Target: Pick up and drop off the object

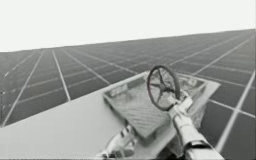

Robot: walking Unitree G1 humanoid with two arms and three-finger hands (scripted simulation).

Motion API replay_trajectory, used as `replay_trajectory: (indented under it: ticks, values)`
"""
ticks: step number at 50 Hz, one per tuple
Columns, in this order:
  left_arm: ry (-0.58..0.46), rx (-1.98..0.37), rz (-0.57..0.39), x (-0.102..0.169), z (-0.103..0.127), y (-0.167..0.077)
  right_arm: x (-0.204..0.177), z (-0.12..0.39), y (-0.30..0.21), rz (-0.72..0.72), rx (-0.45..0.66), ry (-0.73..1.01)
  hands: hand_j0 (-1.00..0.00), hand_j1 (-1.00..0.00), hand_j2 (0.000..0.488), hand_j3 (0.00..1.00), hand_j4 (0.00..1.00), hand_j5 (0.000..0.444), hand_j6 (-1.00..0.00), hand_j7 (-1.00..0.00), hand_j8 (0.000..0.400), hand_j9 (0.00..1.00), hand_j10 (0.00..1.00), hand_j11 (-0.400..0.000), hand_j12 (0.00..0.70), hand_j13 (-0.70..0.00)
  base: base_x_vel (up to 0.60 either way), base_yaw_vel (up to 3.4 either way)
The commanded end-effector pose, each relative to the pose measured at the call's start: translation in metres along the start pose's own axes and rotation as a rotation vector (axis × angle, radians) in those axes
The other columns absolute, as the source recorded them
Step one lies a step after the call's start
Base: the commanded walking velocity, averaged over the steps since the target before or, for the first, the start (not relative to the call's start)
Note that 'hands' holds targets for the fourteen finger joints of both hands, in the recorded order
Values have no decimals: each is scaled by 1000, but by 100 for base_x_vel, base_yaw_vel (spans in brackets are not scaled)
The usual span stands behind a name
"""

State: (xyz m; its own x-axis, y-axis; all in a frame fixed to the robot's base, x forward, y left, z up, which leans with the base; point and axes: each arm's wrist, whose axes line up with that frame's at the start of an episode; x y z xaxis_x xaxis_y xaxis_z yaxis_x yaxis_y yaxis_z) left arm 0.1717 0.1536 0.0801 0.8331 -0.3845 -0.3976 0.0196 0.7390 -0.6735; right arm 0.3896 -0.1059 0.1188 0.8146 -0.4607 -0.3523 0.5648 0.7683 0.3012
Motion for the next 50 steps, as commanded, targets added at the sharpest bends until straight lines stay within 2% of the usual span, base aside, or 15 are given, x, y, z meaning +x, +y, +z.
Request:
replay_trajectory:
  ticks: [1,50]
  values:
    - [-44,14,-114,11,9,-15,-5,18,2,4,10,-58,0,0,0,1000,1000,0,0,0,0,1000,1000,-400,0,-700,25,-139]
    - [-44,14,-114,11,9,-15,-5,18,2,4,10,-58,0,0,0,1000,1000,0,0,0,0,1000,1000,-400,0,-700,25,-139]
